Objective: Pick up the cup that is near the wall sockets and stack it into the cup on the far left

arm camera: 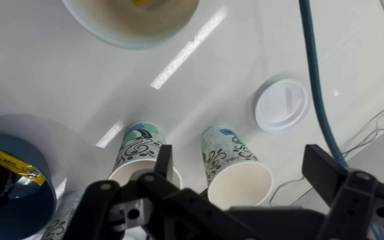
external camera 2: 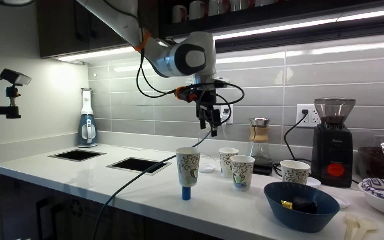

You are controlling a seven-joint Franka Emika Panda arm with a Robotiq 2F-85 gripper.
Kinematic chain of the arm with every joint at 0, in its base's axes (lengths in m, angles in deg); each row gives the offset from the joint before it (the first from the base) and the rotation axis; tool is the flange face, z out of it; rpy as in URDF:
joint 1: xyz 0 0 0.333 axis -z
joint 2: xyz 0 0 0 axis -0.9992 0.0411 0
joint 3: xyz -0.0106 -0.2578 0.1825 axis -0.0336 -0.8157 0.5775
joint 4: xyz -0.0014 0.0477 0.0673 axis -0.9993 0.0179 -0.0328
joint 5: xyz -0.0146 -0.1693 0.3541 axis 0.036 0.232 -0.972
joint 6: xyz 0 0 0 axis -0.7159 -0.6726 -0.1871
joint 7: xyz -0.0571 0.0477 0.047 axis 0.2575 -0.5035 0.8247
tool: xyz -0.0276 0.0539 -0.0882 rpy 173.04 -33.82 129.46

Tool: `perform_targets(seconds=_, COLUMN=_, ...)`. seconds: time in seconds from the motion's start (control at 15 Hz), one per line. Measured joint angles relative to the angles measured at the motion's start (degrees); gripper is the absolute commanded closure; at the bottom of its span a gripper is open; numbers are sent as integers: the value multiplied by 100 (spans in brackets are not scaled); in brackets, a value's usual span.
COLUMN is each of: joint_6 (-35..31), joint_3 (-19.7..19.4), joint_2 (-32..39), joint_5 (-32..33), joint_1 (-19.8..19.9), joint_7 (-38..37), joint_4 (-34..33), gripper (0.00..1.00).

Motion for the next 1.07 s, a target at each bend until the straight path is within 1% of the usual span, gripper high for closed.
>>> perform_targets(seconds=0.4, joint_6=-172, joint_3=-214, joint_2=785, joint_5=25, joint_1=-123, joint_7=-1553, joint_4=-607, gripper=0)
perform_targets(seconds=0.67, joint_6=-269, joint_3=-265, joint_2=1214, joint_5=20, joint_1=-203, joint_7=-2164, joint_4=-933, gripper=0)
perform_targets(seconds=0.73, joint_6=-314, joint_3=-271, joint_2=1307, joint_5=20, joint_1=-217, joint_7=-2260, joint_4=-1010, gripper=2)
perform_targets(seconds=0.8, joint_6=-349, joint_3=-282, joint_2=1401, joint_5=21, joint_1=-233, joint_7=-2349, joint_4=-1094, gripper=7)
perform_targets(seconds=0.87, joint_6=-382, joint_3=-303, joint_2=1488, joint_5=22, joint_1=-254, joint_7=-2423, joint_4=-1173, gripper=5)
perform_targets(seconds=0.93, joint_6=-410, joint_3=-330, joint_2=1576, joint_5=22, joint_1=-276, joint_7=-2498, joint_4=-1249, gripper=11)
perform_targets(seconds=1.0, joint_6=-427, joint_3=-355, joint_2=1656, joint_5=22, joint_1=-291, joint_7=-2562, joint_4=-1320, gripper=11)
perform_targets(seconds=1.07, joint_6=-436, joint_3=-374, joint_2=1732, joint_5=22, joint_1=-301, joint_7=-2615, joint_4=-1389, gripper=14)
